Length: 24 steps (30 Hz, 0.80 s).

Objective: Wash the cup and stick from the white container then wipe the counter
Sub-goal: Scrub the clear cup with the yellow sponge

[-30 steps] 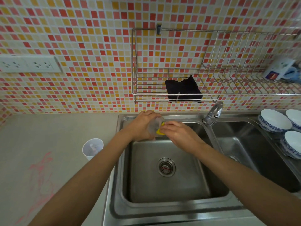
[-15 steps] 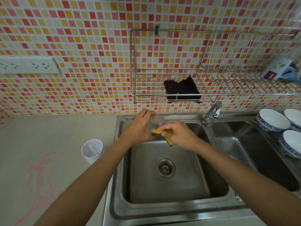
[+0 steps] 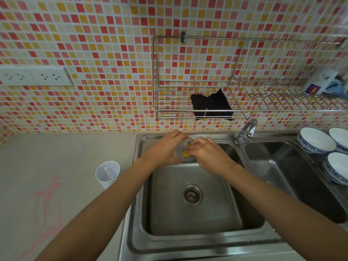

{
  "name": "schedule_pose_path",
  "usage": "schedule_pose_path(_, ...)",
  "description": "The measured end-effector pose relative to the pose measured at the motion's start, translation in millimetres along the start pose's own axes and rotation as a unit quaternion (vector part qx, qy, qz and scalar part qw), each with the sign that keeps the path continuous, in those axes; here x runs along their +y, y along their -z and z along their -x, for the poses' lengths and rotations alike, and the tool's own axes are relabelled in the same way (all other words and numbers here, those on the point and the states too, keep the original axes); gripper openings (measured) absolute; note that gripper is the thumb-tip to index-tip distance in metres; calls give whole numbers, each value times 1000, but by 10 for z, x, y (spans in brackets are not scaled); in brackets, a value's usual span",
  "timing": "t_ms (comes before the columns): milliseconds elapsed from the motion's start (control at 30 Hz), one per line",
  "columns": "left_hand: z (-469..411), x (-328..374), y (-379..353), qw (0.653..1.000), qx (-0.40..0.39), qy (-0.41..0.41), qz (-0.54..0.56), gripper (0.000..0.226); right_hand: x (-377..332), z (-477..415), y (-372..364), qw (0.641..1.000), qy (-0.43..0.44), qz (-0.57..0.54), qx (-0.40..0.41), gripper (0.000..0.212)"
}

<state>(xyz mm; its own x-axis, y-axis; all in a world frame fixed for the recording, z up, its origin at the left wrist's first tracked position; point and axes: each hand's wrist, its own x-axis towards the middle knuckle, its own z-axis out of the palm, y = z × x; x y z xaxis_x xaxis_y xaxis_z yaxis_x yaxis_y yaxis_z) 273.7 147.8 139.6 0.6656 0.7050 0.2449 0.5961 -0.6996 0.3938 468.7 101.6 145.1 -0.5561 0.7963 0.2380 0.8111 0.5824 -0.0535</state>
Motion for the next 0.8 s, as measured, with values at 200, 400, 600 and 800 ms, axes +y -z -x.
schedule_pose_path(200, 42, -4, 75, 999, -9, 23, 30, 83, 5, 112, -39, 994, -34, -101, 6, 34)
schedule_pose_path(400, 15, -8, 120, 995, -8, 60, 82, 90, 32, 125, -39, 997, 26, -32, 59, 33)
schedule_pose_path(600, 21, 27, 6, 983, 35, 114, 141, 98, 3, 49, 8, 993, 19, -34, 108, 39)
schedule_pose_path(800, 25, -75, -63, 987, 112, 90, 74, 88, -64, -39, 73, 990, -42, -130, 45, 31)
